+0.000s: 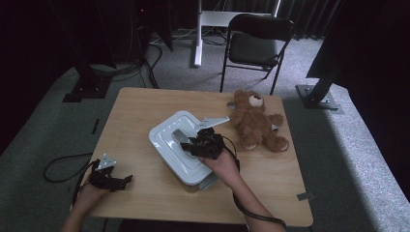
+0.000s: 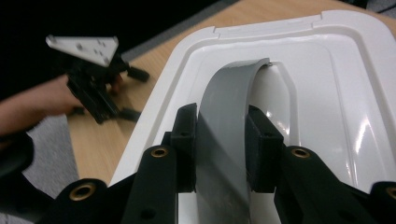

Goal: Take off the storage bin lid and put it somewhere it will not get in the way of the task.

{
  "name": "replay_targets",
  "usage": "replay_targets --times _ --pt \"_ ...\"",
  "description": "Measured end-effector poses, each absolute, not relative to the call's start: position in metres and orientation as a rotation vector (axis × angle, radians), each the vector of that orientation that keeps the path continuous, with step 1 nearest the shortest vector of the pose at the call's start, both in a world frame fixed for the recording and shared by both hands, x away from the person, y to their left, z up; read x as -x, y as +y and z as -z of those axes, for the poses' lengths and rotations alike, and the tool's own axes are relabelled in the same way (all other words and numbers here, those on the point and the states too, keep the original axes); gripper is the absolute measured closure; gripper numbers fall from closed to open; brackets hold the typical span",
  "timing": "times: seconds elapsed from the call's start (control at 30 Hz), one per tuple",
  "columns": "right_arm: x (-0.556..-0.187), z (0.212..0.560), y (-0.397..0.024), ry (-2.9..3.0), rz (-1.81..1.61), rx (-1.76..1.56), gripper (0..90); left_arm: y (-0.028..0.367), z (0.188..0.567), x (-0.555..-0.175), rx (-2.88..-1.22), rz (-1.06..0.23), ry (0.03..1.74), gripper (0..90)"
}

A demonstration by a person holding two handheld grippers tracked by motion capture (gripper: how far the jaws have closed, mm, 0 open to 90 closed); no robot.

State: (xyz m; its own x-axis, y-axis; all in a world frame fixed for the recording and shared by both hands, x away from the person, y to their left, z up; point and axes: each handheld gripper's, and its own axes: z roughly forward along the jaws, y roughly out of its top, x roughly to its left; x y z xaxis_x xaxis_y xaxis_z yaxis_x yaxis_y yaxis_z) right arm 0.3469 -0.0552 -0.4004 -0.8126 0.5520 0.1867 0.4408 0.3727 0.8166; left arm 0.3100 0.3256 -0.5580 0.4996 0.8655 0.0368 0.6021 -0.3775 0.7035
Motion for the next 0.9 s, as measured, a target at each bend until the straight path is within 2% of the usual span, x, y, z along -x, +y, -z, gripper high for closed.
replay_targets --times 0.2,0.47,0.9 --pt "-0.359 0.385 -0.068 2.436 -1.485 -0.932 68.4 0.326 0.558 -0.310 -2.113 -0.539 1.198 0.4" --pt "-0.393 0.372 -0.084 2.352 -1.512 -1.022 68.4 0.326 0.558 -0.310 -2.112 -0.540 1.198 0.4" --pt "-0.442 0.376 -0.089 2.299 -1.502 -1.119 68.4 0.325 0.558 -0.310 -2.108 -0.543 1.208 0.5"
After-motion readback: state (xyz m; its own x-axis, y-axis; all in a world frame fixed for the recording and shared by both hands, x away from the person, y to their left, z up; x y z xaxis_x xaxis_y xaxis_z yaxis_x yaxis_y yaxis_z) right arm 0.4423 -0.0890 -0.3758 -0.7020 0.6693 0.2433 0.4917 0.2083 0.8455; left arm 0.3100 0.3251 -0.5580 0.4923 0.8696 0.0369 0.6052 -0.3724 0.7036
